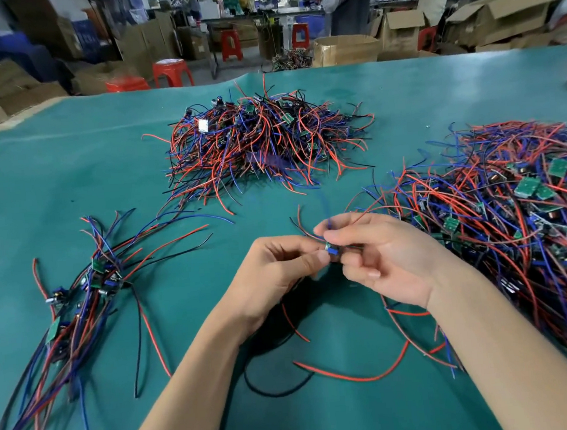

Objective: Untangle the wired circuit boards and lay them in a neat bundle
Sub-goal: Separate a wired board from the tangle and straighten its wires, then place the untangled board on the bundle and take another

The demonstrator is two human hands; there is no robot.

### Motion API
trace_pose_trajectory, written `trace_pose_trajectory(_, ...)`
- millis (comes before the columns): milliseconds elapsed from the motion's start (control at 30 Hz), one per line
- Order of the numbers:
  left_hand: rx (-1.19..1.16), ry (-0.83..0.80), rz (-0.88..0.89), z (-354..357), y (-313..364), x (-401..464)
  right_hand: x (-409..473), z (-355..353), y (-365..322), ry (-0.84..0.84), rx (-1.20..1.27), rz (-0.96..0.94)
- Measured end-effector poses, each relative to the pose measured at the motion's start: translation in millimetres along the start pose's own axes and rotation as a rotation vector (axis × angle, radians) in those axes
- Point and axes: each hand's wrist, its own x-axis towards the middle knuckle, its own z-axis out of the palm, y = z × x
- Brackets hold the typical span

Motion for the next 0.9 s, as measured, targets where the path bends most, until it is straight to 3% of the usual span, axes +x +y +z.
trace_pose_trajectory(233, -0.041, 0.064, -0.050, 0, -1, 1, 3, -3, 3, 0.224, -0.031, -0.183)
trace_pose_trajectory(667, 0.097, 0.043, -0.031, 3, -3, 3, -3, -30, -12, 0.875, -0.679, -0.667)
trace_pose_trajectory(900, 0.080, 0.122, -0.033, 5, -2, 3, -8, -45, -17, 1.137, -0.632, -0.885)
